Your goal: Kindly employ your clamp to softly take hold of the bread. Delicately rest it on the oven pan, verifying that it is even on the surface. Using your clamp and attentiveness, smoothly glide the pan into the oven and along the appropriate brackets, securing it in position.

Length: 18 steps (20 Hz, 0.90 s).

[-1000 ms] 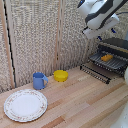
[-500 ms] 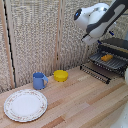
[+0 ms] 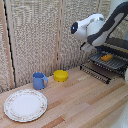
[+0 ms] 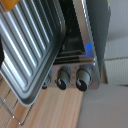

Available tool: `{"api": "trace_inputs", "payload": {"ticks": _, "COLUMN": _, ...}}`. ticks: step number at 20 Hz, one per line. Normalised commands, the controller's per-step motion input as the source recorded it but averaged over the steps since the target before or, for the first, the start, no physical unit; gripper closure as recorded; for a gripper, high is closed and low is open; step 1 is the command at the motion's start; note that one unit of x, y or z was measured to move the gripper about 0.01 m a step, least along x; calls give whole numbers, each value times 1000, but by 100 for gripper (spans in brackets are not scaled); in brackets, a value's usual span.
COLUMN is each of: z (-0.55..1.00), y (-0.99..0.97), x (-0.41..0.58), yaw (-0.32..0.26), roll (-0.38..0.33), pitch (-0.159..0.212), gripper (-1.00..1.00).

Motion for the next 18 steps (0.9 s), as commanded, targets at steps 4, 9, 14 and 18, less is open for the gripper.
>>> {"api": "trace_inputs", "payload": {"ticks": 4, "z": -149, "y": 0, "x": -146, "yaw": 243, "roll": -231, "pitch": 242, "gripper": -100}}
{"api": "trace_inputs", "payload": {"ticks": 9, "z": -163, "y": 0, "x": -139, "yaw": 245, "roll": -231, "pitch": 235, "gripper": -100}}
{"api": "trace_inputs", "payload": {"ticks": 14, "z": -472, "y": 1, "x": 47, "yaw": 239, "roll": -140, "pitch": 240, "gripper": -100}}
{"api": "trace_inputs", "payload": {"ticks": 18, "z": -518, "y": 6, "x": 214, "yaw": 207, "roll": -70, "pitch": 230, "gripper": -100}}
